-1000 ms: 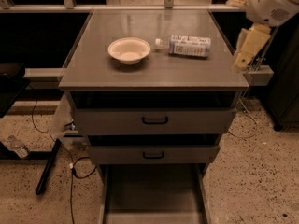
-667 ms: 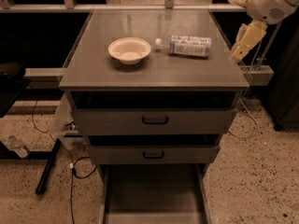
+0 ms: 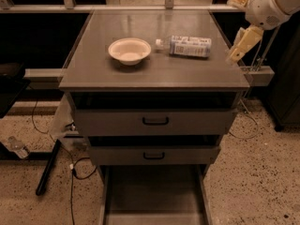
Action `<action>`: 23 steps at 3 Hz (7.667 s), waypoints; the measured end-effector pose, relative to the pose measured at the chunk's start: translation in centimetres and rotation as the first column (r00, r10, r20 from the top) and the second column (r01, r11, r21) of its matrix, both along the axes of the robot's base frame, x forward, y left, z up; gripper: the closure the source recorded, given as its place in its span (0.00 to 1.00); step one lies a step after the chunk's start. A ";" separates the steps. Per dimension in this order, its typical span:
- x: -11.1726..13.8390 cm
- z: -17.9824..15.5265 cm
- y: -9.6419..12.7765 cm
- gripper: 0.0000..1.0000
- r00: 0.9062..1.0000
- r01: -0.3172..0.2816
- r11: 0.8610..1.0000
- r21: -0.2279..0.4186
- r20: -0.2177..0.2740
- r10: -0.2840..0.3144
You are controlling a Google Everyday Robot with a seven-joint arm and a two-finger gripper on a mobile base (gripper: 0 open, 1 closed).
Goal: Place blue plastic bottle into bottom drawer
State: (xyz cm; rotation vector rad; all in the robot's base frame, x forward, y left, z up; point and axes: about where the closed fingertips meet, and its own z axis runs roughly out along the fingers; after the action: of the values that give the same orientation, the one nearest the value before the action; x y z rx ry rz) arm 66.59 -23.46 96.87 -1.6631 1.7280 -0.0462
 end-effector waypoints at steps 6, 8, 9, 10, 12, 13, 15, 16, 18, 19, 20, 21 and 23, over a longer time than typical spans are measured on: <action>9.5 -7.6 4.6 0.00 0.971 0.093 0.931 0.354 -0.238 -0.007; 11.9 -7.5 3.2 0.00 0.969 0.189 0.963 0.193 -0.193 -0.152; 12.1 -8.6 2.8 0.00 0.965 0.201 0.964 0.173 -0.206 -0.164; 12.2 -8.9 2.9 0.00 0.964 0.200 0.965 0.169 -0.208 -0.163; 12.8 -11.3 3.3 0.00 0.961 0.191 0.969 0.159 -0.232 -0.152; 12.9 -12.6 3.0 0.00 0.958 0.189 0.970 0.153 -0.246 -0.148; 12.9 -12.7 3.0 0.42 0.958 0.189 0.970 0.153 -0.246 -0.148; 12.9 -12.7 3.0 0.64 0.958 0.189 0.970 0.153 -0.246 -0.148; 12.9 -12.7 3.0 1.00 0.958 0.189 0.970 0.153 -0.246 -0.148; 13.1 -12.6 3.2 1.00 0.955 0.197 0.971 0.139 -0.251 -0.158; 12.9 -12.5 3.2 1.00 0.955 0.197 0.971 0.138 -0.251 -0.158; 11.6 -10.4 2.8 1.00 0.960 0.178 0.974 0.140 -0.242 -0.141; 8.4 -5.7 2.4 1.00 0.976 0.111 0.979 0.172 -0.206 -0.074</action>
Offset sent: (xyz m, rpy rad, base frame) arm 0.1242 -0.0347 -0.0401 0.4358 0.0126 0.0705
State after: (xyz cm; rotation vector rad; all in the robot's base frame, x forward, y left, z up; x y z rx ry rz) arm 75.01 -21.10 91.14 -1.4932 1.8963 0.2361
